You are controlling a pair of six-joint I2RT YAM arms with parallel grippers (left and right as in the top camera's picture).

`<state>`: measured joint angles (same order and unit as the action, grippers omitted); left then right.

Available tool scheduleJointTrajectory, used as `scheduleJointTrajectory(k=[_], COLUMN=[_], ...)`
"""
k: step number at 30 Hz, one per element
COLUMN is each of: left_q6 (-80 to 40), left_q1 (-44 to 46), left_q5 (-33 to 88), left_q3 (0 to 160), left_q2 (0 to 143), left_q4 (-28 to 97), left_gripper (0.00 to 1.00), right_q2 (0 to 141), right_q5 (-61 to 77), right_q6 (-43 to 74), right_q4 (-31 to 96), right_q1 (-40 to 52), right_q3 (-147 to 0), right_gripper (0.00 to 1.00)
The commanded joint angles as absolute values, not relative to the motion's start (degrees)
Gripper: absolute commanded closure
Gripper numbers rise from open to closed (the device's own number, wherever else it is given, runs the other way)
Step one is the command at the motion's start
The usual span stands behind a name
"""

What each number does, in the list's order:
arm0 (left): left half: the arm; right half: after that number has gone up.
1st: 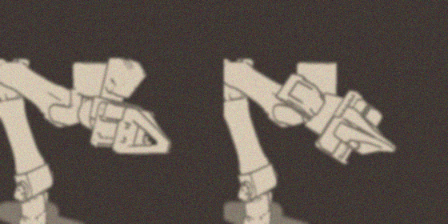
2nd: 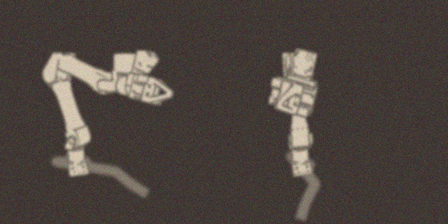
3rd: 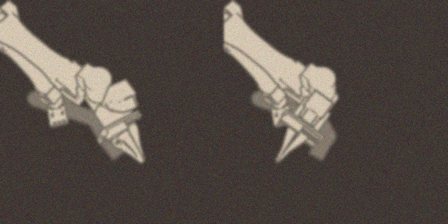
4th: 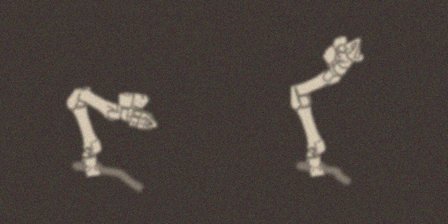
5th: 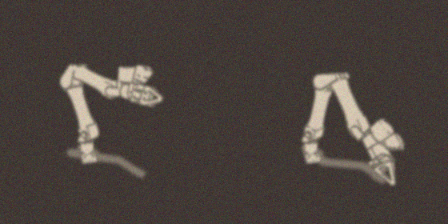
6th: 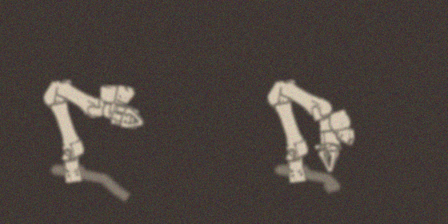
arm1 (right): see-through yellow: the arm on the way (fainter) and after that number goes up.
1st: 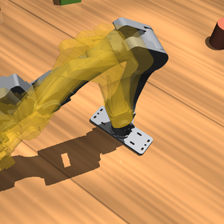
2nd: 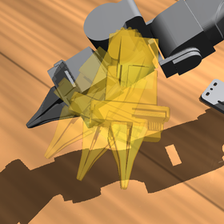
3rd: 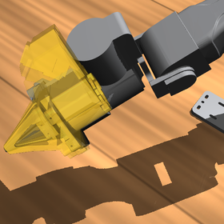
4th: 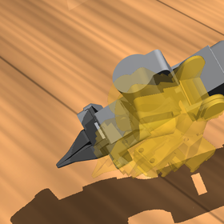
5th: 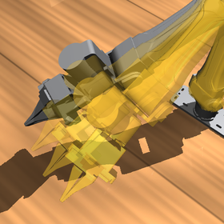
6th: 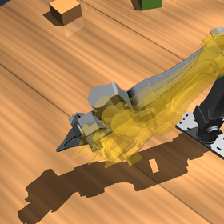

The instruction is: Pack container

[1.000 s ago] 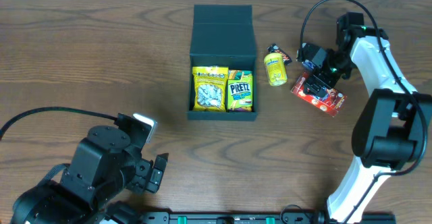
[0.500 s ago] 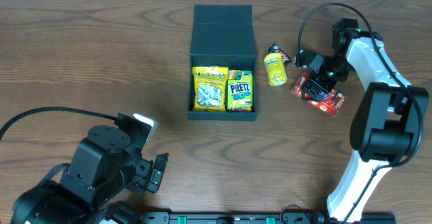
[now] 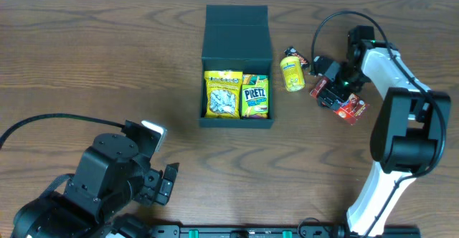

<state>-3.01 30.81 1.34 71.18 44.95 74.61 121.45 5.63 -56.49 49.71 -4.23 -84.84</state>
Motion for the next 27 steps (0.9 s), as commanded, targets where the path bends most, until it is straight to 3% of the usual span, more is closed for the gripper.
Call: scheduleJointTrajectory(k=[1, 8, 27], left_q6=[-3.4, -3.4, -3.4], left_q1=[30.7, 30.7, 30.7], left_q5=[1.5, 1.5, 1.5], left_q3=[71.4, 71.4, 71.4], left_q2=[44.9, 44.9, 44.9], left_q4=[74.8, 74.8, 74.8], left_gripper=[0.05, 0.05, 0.05], right_q2=[122.3, 122.3, 122.3], right_q5=[2.6, -1.5, -1.5], right_q6=[-55.0, -54.8, -53.8], right_q4=[47.9, 44.6, 44.1], right_q1=[-2.1, 0.5, 0.4], right_q3=[-81.3, -78.5, -78.5], right_gripper=[0.01, 0.08, 0.48])
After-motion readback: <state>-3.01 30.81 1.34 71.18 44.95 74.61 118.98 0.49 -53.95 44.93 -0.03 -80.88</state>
